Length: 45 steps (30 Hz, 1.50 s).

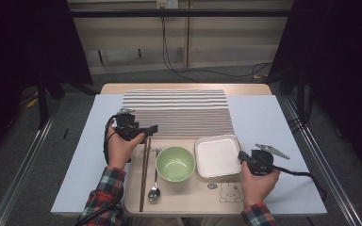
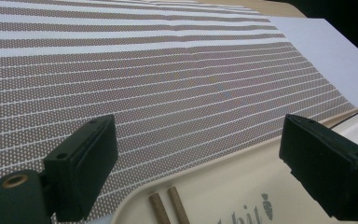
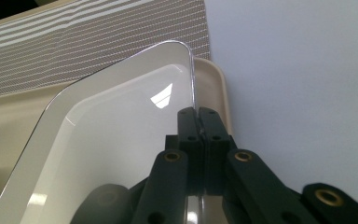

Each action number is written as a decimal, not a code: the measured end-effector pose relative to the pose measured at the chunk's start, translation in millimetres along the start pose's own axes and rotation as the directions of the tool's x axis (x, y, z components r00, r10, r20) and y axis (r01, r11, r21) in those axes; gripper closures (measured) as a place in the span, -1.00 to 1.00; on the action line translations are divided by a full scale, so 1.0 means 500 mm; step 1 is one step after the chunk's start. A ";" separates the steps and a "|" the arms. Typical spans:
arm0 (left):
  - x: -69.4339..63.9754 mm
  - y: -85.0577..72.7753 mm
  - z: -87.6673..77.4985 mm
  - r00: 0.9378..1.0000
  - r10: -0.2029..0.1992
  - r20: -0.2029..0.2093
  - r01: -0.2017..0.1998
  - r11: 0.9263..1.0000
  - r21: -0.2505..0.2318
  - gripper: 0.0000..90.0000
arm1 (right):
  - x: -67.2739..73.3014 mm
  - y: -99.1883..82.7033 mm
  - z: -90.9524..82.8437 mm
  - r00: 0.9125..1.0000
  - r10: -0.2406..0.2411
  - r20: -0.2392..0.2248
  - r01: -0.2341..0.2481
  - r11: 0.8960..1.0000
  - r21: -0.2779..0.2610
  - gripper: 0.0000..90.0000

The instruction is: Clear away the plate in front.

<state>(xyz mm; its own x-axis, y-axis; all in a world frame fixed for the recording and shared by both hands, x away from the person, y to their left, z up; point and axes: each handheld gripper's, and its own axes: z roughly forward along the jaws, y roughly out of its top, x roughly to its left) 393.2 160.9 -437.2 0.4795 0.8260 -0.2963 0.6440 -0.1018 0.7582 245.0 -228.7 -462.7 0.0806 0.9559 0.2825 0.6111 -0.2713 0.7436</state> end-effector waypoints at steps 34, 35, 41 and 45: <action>-0.003 0.005 -0.009 1.000 -0.014 -0.021 0.014 1.000 -0.015 -0.76 | -0.015 -0.016 -0.038 0.988 -0.091 -0.121 0.078 0.991 -0.110 0.31; -0.004 0.006 -0.012 1.000 -0.013 -0.023 0.013 1.000 -0.016 -0.76 | -0.016 -0.016 -0.038 0.985 -0.117 -0.124 0.101 0.987 -0.128 0.23; 0.001 0.005 -0.028 0.999 -0.021 -0.032 0.020 0.999 -0.026 -0.76 | -0.031 -0.002 -0.046 0.969 -0.189 -0.161 0.161 0.972 -0.172 0.01; 0.005 0.000 -0.037 0.998 -0.029 -0.051 0.028 0.999 -0.022 -0.78 | -0.043 0.009 -0.048 0.950 -0.256 -0.177 0.222 0.956 -0.192 -0.17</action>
<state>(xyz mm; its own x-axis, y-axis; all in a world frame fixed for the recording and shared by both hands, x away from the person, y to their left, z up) 383.1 173.4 -427.3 0.4292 0.8560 -0.2884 0.6443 -0.0664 0.7619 227.2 -253.2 -450.9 -0.2191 0.9580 0.1852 0.4505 -0.0691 0.8901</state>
